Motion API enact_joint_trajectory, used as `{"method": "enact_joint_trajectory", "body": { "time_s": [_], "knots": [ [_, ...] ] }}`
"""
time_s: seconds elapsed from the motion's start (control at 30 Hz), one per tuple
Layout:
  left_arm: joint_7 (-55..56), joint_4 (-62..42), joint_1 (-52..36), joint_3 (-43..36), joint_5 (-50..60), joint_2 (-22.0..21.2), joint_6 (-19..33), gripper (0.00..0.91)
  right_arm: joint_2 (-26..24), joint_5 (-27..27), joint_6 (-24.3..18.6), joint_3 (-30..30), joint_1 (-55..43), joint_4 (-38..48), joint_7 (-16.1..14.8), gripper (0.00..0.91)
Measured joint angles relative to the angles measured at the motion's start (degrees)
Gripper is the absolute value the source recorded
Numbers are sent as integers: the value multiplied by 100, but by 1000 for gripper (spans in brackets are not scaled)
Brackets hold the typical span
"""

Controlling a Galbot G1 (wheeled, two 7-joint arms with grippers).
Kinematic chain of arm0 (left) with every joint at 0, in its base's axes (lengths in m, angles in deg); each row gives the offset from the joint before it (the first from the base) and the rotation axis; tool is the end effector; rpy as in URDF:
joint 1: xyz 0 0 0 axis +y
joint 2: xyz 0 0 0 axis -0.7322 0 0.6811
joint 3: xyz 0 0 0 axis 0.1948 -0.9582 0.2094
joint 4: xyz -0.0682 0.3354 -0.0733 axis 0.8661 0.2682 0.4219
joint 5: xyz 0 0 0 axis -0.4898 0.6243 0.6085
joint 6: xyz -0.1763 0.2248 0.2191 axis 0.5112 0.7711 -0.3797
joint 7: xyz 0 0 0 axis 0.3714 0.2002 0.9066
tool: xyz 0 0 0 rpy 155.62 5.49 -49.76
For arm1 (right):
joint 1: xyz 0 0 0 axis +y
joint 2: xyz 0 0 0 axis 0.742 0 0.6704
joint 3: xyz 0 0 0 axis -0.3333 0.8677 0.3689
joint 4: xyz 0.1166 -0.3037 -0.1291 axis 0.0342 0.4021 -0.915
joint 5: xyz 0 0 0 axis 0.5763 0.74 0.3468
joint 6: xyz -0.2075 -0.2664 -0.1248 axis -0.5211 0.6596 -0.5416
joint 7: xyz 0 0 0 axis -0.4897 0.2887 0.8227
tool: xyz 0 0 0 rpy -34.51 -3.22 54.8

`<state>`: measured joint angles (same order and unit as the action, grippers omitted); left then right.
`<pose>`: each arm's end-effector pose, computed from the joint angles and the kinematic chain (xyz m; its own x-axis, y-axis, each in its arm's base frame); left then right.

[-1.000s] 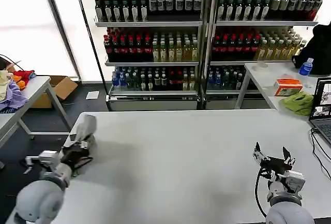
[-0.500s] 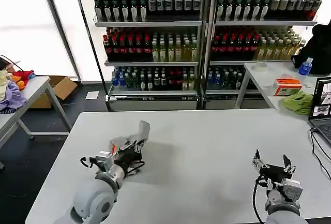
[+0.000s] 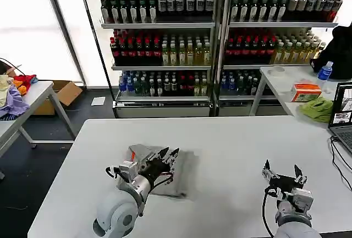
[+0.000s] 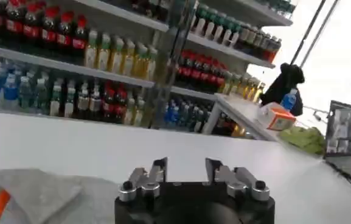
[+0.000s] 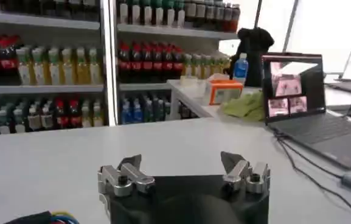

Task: Fold and organize the clothes.

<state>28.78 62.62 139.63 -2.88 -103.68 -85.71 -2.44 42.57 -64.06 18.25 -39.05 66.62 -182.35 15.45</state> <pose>0.2821 -0.0523 -0.2257 -0.8324 0.4471 0.3276 0.3503 0.8824 -0.3143 0.2094 -0.0537 -0.2268 -0.9026 0.2944 0.3140 0.2840 0.9555 -0.0796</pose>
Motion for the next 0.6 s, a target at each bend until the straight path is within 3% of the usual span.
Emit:
{"method": "enact_joint_trajectory", "body": {
  "time_s": [0.23,0.6],
  "knots": [
    [172,-31,6,163,35,149,-56,907,-212,-653,126,370,-280,174,-87,907],
    [463,64,210,793,172,541,-94,907,-540,-1944,200,1513,-1168,759,-228,907]
  ]
}}
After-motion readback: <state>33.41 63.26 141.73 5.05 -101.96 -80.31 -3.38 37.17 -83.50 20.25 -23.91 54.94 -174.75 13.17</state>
